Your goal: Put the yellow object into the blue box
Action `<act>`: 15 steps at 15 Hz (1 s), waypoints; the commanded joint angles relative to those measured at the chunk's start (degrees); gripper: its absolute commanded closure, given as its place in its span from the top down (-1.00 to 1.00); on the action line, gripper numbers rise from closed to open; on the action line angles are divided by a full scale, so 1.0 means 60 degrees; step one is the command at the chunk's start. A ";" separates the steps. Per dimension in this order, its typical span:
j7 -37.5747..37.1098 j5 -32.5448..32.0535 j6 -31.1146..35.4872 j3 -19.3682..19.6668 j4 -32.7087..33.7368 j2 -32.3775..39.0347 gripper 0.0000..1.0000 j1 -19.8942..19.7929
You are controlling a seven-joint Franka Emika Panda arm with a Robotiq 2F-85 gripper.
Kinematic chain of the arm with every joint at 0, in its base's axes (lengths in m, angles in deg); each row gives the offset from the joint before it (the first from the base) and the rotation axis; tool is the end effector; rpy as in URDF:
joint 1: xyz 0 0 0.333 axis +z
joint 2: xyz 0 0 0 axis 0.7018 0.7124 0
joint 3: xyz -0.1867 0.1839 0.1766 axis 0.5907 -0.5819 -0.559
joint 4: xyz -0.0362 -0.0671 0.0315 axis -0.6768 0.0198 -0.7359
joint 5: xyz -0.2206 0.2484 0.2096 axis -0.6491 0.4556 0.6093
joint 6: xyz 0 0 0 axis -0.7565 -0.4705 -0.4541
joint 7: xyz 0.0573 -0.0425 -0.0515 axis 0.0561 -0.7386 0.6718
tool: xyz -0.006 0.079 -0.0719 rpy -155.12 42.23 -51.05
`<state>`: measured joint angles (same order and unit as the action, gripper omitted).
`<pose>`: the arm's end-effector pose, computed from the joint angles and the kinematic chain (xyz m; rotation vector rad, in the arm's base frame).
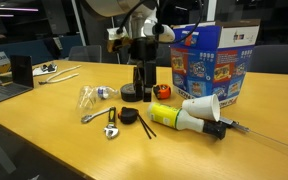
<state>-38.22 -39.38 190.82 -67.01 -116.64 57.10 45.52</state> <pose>0.4845 0.0366 0.3544 2.6314 -1.0395 -0.4473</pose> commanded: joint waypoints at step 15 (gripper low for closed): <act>-0.7173 0.1099 0.1223 0.1344 0.1362 0.2087 1.00 0.0066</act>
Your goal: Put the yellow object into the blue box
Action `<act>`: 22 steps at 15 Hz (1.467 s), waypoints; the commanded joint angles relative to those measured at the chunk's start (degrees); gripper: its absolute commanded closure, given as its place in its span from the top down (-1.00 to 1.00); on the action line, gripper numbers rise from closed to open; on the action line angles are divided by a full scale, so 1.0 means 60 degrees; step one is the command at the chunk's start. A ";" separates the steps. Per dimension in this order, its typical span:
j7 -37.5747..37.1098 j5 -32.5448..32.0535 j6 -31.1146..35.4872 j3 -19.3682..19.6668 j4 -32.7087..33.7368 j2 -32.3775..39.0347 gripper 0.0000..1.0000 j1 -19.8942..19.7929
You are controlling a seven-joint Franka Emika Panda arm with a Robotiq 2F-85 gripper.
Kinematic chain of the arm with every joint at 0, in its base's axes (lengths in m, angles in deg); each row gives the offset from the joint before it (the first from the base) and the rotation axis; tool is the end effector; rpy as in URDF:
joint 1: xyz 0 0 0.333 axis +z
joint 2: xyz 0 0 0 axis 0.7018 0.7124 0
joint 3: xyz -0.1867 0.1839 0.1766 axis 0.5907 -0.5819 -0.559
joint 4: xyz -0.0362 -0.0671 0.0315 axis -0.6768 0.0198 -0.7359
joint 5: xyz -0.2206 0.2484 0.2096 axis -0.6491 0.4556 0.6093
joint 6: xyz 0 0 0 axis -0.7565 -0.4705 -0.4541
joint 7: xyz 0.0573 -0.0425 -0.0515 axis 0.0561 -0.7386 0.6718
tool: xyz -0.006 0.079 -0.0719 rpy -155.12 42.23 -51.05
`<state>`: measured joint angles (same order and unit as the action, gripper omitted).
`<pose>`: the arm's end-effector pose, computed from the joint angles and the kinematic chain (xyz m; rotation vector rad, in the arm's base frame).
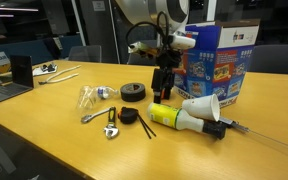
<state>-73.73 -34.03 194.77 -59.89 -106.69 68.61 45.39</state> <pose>0.5472 -0.0183 0.3222 2.0513 -1.9868 -0.3663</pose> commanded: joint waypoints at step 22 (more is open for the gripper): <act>-0.6698 0.0362 -0.0275 0.0645 -0.0636 0.0514 -0.11 0.0074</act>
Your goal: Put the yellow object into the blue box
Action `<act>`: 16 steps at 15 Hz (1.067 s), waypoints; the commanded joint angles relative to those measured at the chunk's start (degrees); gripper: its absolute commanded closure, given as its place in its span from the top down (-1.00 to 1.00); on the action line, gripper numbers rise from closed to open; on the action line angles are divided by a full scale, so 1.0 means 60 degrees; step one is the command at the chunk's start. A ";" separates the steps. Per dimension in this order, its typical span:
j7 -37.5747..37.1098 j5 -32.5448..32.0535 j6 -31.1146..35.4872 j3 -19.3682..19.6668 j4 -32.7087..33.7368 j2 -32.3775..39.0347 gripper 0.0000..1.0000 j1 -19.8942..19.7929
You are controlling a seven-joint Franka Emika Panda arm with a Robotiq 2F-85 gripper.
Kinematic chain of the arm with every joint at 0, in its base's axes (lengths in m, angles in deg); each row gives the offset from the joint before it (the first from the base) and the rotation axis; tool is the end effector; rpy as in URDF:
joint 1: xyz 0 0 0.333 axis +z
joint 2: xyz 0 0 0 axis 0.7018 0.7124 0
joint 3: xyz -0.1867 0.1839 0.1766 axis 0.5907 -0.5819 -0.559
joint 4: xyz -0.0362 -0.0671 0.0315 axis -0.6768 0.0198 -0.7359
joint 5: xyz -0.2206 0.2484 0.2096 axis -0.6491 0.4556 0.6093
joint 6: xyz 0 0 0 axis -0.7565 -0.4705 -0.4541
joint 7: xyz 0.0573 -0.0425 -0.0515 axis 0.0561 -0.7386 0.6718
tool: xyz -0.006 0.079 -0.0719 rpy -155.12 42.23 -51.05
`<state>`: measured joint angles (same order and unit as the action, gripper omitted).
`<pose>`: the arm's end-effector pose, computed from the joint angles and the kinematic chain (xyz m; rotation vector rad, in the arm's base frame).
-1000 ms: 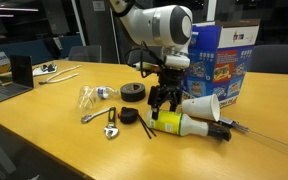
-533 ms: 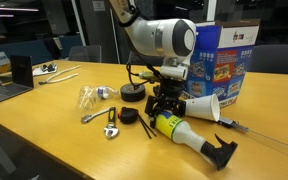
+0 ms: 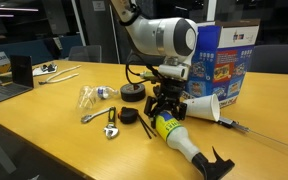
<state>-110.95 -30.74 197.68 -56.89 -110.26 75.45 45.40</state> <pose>0.5254 -0.0416 0.2372 1.1332 -2.4464 -0.3473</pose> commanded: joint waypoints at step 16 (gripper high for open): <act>-0.0483 -0.3919 -0.7636 -0.0743 0.4768 -0.1915 -0.11 0.0261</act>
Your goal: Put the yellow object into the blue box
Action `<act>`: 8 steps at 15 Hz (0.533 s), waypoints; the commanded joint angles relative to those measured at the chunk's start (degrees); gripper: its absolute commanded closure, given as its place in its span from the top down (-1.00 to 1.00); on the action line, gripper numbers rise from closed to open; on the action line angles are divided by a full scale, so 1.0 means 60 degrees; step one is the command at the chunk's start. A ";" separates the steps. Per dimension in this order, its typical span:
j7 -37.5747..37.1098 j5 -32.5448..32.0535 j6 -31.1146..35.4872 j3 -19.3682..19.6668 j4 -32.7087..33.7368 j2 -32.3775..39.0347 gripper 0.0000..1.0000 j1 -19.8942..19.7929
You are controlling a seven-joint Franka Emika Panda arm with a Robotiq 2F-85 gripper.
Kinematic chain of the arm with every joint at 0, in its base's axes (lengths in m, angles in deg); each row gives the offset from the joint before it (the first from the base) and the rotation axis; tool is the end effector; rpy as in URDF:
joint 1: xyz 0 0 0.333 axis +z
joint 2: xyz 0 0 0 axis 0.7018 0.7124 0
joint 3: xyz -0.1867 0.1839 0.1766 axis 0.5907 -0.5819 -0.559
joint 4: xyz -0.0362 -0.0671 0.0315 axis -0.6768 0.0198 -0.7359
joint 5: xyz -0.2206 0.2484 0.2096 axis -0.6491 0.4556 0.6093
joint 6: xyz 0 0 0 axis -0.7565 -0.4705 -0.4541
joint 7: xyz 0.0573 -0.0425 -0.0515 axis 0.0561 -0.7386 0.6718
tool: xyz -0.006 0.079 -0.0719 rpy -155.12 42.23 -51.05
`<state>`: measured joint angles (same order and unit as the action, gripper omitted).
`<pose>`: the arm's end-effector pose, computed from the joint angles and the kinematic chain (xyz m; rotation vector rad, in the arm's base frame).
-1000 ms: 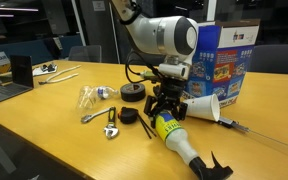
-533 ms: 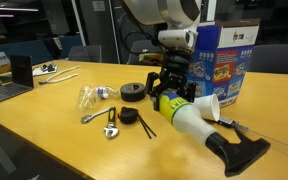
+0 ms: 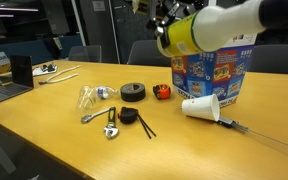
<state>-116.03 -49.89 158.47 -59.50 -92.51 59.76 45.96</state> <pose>0.5081 -0.0516 0.4926 1.0195 -2.2588 0.0065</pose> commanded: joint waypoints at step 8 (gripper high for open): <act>0.2234 -0.3200 -0.1101 -0.0340 0.5279 0.2871 -0.11 0.0630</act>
<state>-108.40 -63.92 155.28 -62.47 -72.20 70.26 48.72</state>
